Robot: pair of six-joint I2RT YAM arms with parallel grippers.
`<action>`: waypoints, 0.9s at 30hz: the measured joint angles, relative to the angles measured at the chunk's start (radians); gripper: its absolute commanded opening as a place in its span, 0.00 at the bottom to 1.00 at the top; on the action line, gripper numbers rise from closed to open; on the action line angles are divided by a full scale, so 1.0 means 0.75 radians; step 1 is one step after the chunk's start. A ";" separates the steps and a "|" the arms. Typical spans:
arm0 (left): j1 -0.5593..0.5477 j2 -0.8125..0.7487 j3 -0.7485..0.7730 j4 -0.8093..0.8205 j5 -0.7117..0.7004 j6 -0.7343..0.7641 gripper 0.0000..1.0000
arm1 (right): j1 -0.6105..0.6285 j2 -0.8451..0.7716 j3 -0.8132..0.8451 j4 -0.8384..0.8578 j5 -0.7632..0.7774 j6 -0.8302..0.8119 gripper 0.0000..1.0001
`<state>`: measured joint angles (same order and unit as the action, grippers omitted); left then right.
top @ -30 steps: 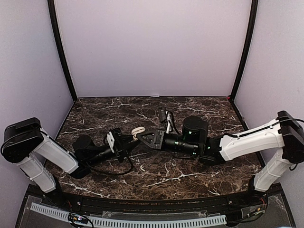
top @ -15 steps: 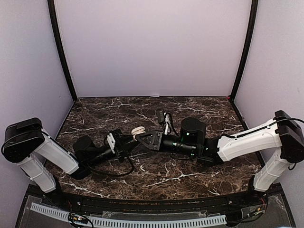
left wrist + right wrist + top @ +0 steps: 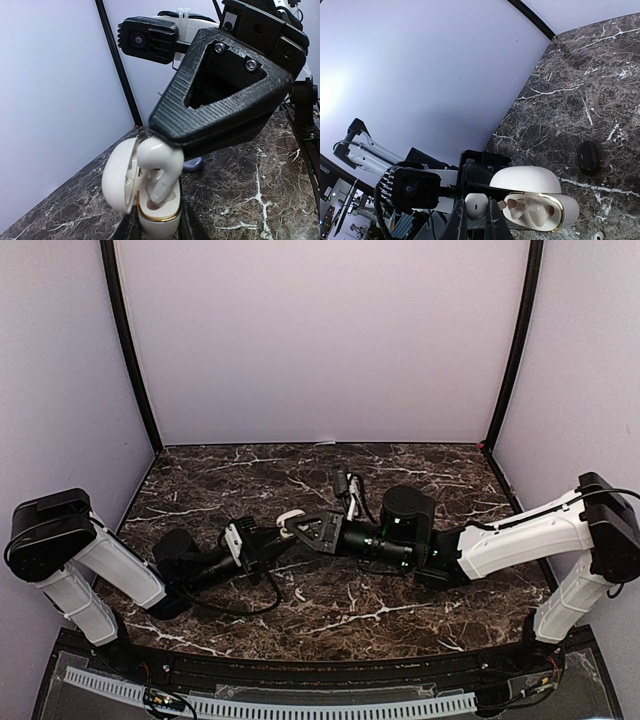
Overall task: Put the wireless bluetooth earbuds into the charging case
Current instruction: Insert the left earbud into the left side groove of the charging case.
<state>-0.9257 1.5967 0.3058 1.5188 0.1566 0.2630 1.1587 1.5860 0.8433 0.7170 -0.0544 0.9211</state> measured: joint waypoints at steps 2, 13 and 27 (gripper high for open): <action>0.000 0.000 0.000 0.000 0.000 -0.001 0.11 | 0.000 0.000 0.005 -0.004 0.004 0.001 0.08; 0.000 0.003 -0.003 -0.003 -0.005 0.005 0.11 | 0.000 0.036 0.017 -0.008 0.029 0.002 0.08; 0.000 0.013 -0.004 -0.003 -0.010 0.009 0.11 | 0.000 0.041 0.021 -0.026 0.054 0.035 0.12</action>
<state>-0.9257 1.6062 0.3031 1.5166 0.1490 0.2695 1.1587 1.6169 0.8593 0.6971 -0.0135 0.9474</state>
